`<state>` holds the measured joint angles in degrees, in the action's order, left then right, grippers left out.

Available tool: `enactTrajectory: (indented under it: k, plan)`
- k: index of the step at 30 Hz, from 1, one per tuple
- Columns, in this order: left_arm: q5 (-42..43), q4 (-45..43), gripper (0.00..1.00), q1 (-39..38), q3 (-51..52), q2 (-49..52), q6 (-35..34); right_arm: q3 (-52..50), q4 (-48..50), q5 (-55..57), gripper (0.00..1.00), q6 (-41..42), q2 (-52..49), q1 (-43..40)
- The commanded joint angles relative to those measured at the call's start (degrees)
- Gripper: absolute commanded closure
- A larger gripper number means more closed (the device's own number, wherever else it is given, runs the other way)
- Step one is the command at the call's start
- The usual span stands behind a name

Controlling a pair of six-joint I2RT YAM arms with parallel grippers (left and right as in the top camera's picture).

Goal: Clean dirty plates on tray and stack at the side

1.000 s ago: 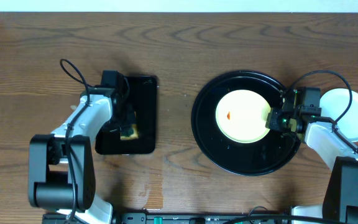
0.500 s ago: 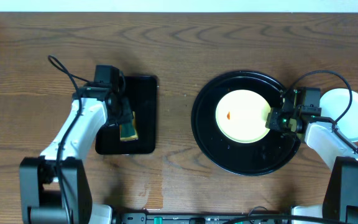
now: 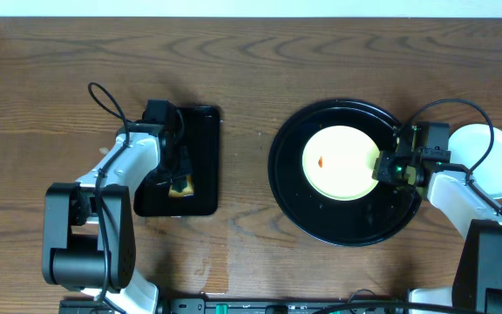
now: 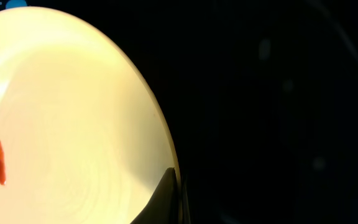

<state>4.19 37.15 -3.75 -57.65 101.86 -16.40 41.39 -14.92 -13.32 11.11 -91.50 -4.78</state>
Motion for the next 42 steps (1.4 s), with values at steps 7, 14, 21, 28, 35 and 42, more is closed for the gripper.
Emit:
enactTrajectory:
  k: [7, 14, 21, 28, 35, 42]
  plan:
    - [-1.86, 5.92, 0.83, 0.46, -3.26, -3.74, 0.98, -0.46, 0.20, -0.26, 0.99, 0.85, -0.63, 0.31]
    - [-2.14, 6.08, 0.49, 0.46, -3.06, -6.58, 1.81, -0.46, 0.22, -0.26, 0.99, 0.87, -0.63, 0.31]
    - [-2.54, -0.22, 0.63, 0.46, 1.57, -3.06, 1.79, -0.46, 0.26, -0.26, 0.99, 0.87, -0.63, 0.31]
    - [-0.85, -2.29, 0.85, 0.46, 2.97, 1.77, 1.79, -0.46, 0.37, -0.28, 0.99, 1.11, -0.63, 0.31]
    - [3.15, 1.29, 0.93, 0.46, -1.01, -0.42, 1.79, -0.46, 0.37, -0.28, 0.99, 1.11, -0.63, 0.33]
    - [3.10, 6.84, 0.41, 0.46, -6.25, -6.84, 1.77, -0.46, 0.39, -0.28, 0.99, 1.14, -0.63, 0.31]
